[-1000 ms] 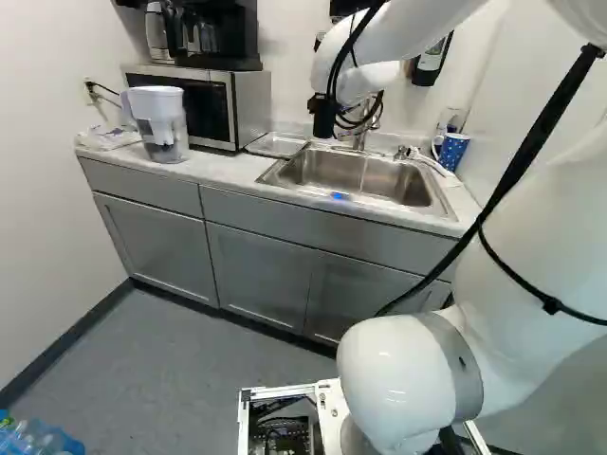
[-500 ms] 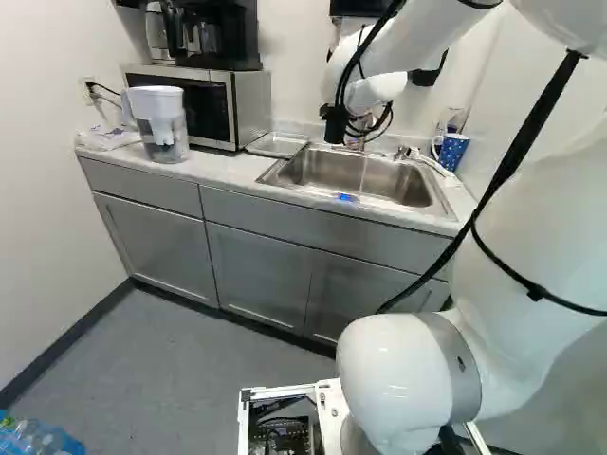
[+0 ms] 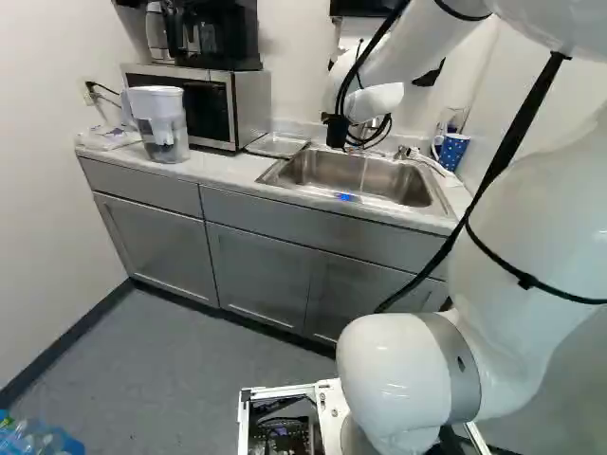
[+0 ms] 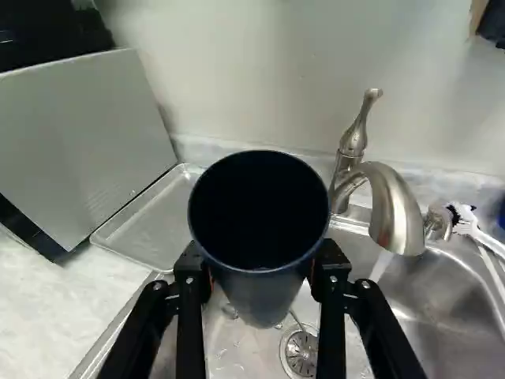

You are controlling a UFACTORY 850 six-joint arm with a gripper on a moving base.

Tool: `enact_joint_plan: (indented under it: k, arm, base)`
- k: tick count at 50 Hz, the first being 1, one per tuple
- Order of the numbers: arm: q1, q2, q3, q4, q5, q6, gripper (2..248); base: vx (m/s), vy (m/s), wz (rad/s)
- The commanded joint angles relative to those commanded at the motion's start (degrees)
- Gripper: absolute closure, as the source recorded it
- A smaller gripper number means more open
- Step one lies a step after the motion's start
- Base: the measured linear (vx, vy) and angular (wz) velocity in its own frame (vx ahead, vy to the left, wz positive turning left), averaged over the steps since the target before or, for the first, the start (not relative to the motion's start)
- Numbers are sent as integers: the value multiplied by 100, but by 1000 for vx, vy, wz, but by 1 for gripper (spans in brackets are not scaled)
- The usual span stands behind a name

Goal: Rinse the cup and place it in the tray

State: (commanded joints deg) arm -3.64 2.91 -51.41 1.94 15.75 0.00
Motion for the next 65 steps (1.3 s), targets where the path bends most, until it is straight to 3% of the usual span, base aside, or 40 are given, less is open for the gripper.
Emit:
enact_joint_plan:
  k: [65]
  arm:
    - [-370,-639,173,0,525,0,124]
  base:
    - [0,0,0]
